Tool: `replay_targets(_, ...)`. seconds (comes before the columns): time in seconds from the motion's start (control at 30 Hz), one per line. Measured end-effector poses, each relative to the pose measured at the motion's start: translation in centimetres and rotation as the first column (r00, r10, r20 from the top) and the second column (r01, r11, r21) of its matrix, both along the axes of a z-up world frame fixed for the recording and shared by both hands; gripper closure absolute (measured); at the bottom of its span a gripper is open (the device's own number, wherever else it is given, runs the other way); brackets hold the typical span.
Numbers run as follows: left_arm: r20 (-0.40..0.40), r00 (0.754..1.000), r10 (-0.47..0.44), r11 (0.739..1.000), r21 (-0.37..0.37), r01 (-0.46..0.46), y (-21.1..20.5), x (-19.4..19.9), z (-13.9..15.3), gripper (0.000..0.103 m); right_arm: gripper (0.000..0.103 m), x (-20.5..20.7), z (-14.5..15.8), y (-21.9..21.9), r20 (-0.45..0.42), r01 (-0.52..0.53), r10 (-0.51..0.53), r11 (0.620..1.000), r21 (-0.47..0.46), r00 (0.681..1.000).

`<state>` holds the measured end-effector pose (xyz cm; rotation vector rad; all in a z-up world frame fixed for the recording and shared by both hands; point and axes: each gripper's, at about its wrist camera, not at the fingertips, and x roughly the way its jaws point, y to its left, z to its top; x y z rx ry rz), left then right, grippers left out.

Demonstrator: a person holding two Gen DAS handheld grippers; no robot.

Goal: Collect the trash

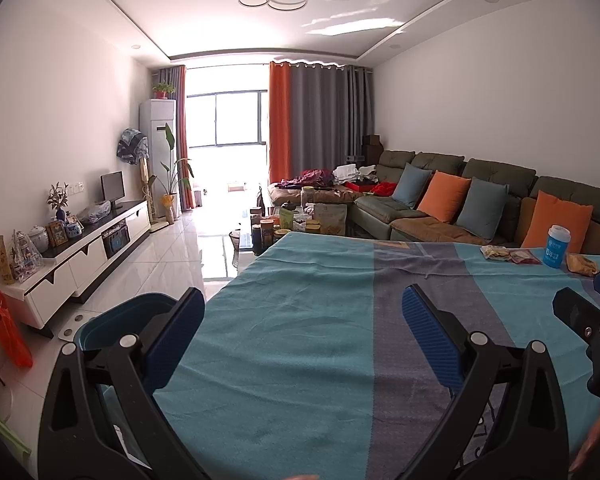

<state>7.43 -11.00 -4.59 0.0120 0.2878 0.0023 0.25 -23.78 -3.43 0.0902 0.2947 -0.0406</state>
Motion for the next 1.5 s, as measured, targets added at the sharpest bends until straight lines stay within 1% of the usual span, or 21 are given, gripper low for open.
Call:
replay_targets(0.67, 0.012, 1.000, 0.008, 1.000, 0.007, -0.008, -0.25, -0.36, 0.48, 0.006, 0.007, -0.20, 0.27, 0.47, -0.006, 0.014, -0.014, 1.000, -0.006, 1.000)
replay_targets(1.5, 0.016, 0.999, 0.028, 1.000, 0.002, -0.028, 0.16, -0.12, 0.10, 0.006, 0.007, -0.01, 0.18, 0.42, -0.010, 0.014, -0.014, 1.000, -0.009, 1.000)
